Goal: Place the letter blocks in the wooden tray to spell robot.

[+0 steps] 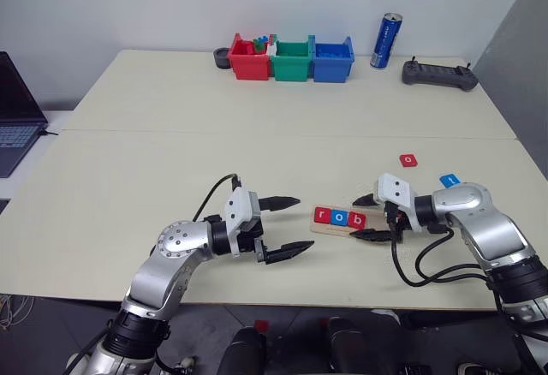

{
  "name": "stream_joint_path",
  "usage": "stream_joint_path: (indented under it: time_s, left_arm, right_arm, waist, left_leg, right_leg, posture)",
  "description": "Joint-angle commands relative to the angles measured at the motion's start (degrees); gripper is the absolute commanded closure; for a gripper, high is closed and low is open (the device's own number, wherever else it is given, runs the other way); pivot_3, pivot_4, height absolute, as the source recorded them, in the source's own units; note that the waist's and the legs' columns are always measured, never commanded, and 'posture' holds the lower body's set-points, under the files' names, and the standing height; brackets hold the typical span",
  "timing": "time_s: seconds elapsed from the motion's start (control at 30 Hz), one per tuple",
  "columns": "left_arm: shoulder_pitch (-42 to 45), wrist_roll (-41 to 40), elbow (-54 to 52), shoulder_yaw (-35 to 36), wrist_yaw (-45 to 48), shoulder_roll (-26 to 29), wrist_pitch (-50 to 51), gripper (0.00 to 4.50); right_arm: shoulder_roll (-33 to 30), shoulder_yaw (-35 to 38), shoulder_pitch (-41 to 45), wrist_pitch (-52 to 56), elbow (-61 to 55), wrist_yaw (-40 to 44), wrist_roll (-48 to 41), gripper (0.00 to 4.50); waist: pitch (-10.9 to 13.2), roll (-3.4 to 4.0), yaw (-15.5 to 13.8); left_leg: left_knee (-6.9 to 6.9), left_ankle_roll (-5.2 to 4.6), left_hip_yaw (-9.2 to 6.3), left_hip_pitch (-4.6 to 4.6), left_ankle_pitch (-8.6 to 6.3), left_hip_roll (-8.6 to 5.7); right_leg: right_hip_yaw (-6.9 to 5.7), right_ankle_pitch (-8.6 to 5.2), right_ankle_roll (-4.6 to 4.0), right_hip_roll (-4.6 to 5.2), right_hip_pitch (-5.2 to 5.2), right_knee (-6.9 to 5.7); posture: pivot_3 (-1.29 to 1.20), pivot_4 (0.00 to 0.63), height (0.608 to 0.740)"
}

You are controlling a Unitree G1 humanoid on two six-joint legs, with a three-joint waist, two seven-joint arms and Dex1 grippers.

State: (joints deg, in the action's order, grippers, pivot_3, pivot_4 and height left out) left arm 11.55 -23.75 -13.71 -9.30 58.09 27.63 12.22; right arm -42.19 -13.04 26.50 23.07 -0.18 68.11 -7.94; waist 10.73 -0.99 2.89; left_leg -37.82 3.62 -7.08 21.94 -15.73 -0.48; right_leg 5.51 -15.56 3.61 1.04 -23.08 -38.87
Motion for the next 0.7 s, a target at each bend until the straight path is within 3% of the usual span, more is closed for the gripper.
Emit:
stream_joint_path:
  time_s: [0.03,0.27,0.7]
  left_arm:
    - [0.26,-0.09,-0.94,0.69,-0.01,0.24,-0.79,0.0]
    - [0.45,-0.07,0.1,0.46,0.69,0.11,-1.38,0.0]
    - [0.68,0.09,1.17,0.07,1.7,-0.08,-2.17,0.0]
  right_arm:
    - [-0.28,2.41,1.61,1.13,-1.95,-0.49,-1.76,0.02]
    - [-2.12,4.91,0.92,2.75,-3.75,-1.59,-2.78,0.02]
    - [-0.33,2.38,-1.38,-2.52,-2.3,-6.17,1.14,0.02]
  waist:
    - [0.0,0.0,0.0]
    - [0.0,0.0,-0.04]
    - [0.0,0.0,0.05]
  left_leg:
    - [0.0,0.0,0.0,0.0,0.0,0.0]
    - [0.0,0.0,-0.01,0.0,0.0,0.0]
    - [0.01,0.0,0.01,0.0,0.0,0.01]
  right_leg:
    - [0.0,0.0,0.0,0.0,0.0,0.0]
    - [-0.01,0.0,0.0,0.0,0.0,0.0]
    - [0.0,0.0,0.0,0.0,-0.01,0.0]
  posture:
    - [0.0,0.15,0.74]
    - [0.0,0.15,0.74]
    - [0.0,0.15,0.74]
